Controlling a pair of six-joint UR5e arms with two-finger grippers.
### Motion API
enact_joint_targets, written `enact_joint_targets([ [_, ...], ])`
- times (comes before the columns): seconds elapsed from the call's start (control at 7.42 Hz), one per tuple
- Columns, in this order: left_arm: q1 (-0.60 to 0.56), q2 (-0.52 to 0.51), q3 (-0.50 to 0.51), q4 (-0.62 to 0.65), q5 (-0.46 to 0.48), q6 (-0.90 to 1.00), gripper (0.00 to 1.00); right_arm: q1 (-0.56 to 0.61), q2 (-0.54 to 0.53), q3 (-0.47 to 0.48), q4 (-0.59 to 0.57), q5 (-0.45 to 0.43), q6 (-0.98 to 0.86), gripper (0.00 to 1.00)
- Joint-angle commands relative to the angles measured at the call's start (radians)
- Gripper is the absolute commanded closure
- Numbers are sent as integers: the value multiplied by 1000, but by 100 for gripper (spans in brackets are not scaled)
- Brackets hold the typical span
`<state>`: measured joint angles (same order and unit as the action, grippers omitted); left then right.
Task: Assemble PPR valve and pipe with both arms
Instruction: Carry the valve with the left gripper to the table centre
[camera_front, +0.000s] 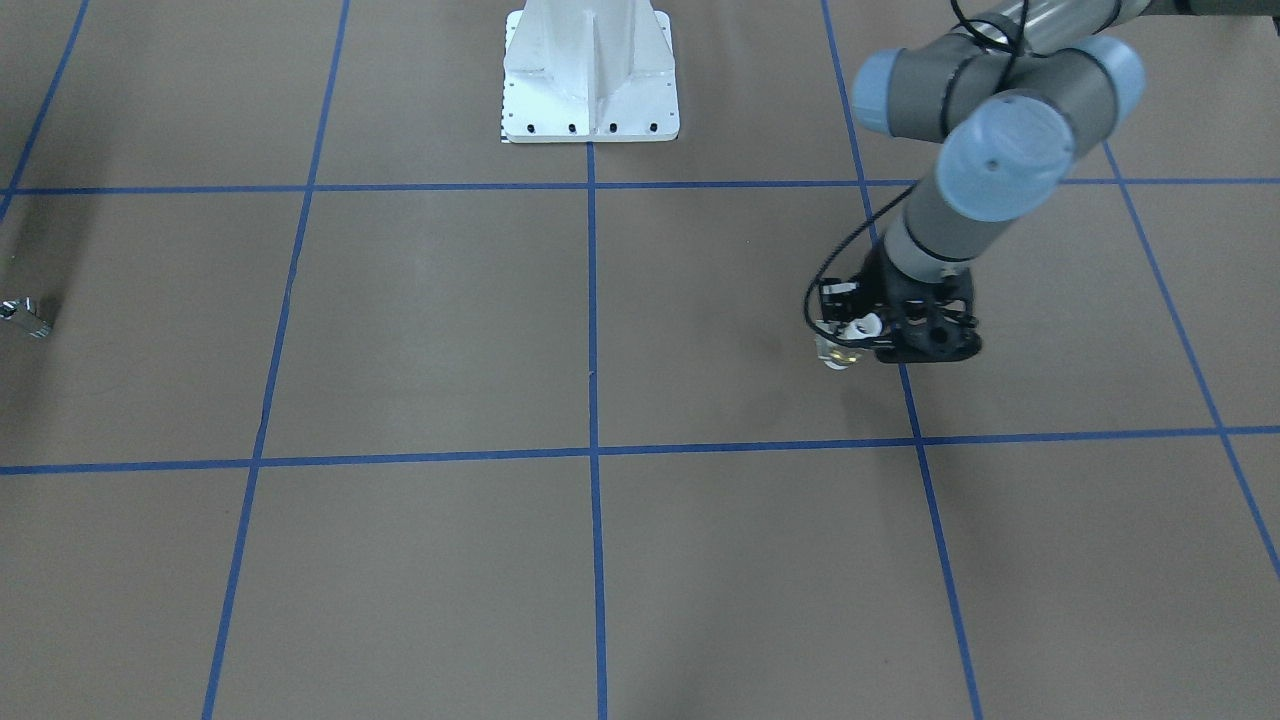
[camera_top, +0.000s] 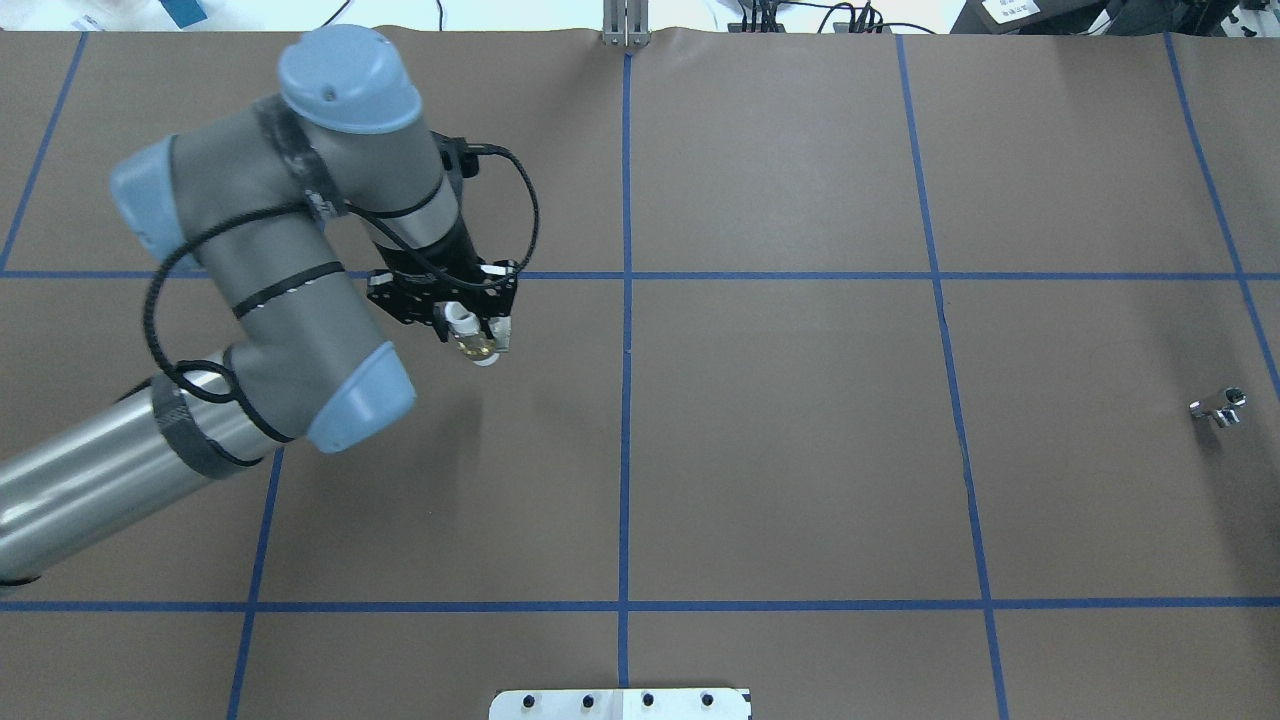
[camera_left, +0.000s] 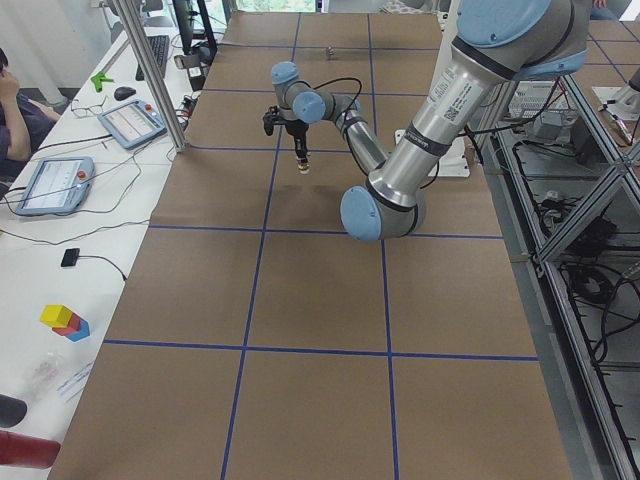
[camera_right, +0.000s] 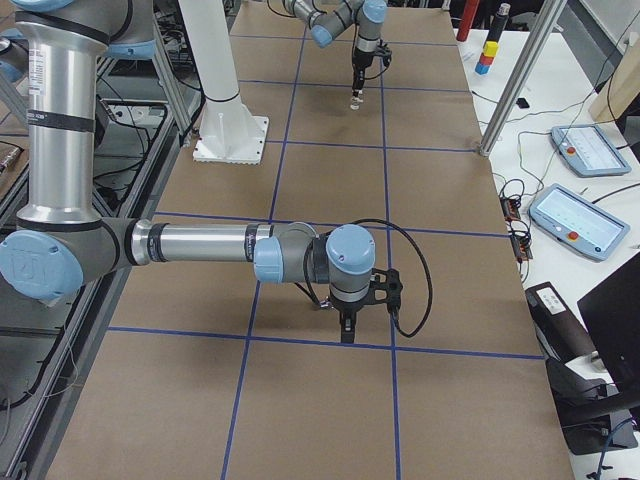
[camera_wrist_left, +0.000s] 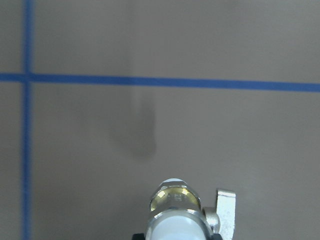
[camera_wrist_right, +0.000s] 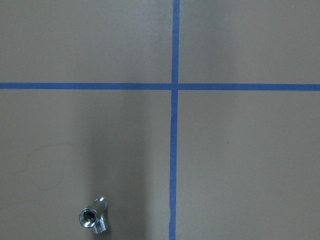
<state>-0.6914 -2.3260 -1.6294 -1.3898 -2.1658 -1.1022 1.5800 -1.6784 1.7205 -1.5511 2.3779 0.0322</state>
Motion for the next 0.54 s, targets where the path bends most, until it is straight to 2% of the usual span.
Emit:
enact_joint_targets([
  [0.0,70,-212,183,0,64,-85,100,0,0,-1,-1,-2,0,1],
  [0.13,70,-270,256,-8,67,-84,100,0,0,-1,-1,-2,0,1],
  [0.4,82,-279,356,-122,100,-76,100,0,3,-1,-1,-2,0,1],
])
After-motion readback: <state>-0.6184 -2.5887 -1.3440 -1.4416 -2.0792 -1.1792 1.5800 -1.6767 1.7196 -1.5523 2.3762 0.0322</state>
